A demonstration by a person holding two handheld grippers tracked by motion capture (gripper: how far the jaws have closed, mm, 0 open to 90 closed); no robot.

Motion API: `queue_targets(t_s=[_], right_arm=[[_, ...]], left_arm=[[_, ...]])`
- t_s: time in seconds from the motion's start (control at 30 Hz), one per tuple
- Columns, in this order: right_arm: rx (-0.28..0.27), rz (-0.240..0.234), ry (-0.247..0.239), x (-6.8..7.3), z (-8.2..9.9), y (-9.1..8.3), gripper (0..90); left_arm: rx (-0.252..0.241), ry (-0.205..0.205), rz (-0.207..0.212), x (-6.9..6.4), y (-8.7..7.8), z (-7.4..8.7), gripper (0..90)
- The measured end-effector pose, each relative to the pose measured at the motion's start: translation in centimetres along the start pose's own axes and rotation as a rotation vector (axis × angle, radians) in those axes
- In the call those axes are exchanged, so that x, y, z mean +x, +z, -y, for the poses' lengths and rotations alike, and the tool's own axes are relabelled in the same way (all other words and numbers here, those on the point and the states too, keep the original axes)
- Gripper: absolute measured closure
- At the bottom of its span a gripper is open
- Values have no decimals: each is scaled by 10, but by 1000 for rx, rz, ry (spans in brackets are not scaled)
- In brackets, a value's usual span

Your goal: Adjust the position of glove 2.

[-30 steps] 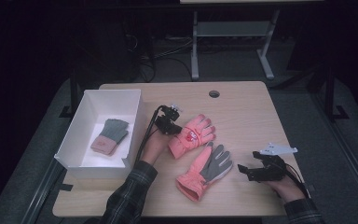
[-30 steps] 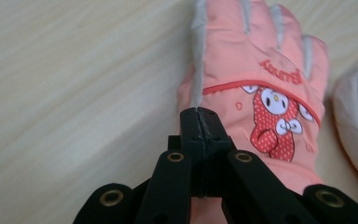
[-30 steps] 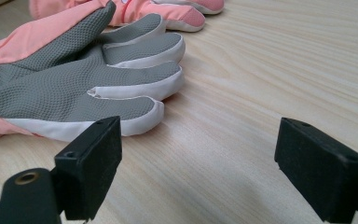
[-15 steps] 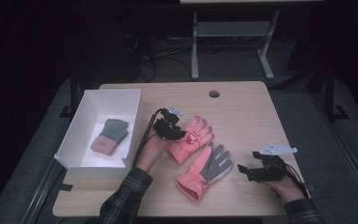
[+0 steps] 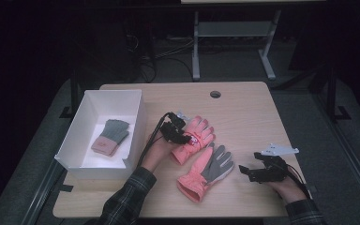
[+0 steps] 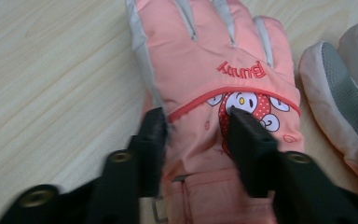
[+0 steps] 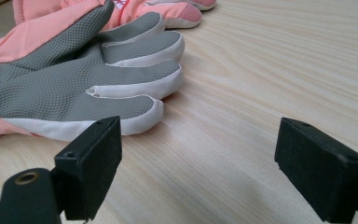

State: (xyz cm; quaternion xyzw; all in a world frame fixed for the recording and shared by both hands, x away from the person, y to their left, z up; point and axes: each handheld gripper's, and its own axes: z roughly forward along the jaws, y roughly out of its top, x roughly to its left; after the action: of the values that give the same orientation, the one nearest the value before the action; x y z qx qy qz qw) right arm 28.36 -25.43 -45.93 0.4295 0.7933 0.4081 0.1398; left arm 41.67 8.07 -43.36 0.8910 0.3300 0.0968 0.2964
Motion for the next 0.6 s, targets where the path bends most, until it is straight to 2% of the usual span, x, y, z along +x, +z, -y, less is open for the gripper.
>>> queue_targets(t_s=[0.1,0.2,0.4,0.43,0.57,0.6], right_arm=[[2,0,0,0,0,0,144],[2,1,0,0,0,0,144],[1,1,-2,-1,0,0,143],[1,2,-2,-1,0,0,144],[0,2,-2,-1,0,0,144],[1,2,-2,0,0,0,144]], left_arm=[[-11,-29,24,5,0,3,778],[-13,-28,28,5,-1,3,824],[-15,-36,32,5,-6,1,848],[-35,-56,47,6,-9,1,850],[-48,-67,45,8,-17,-1,854],[-66,-92,55,9,-23,-2,854]])
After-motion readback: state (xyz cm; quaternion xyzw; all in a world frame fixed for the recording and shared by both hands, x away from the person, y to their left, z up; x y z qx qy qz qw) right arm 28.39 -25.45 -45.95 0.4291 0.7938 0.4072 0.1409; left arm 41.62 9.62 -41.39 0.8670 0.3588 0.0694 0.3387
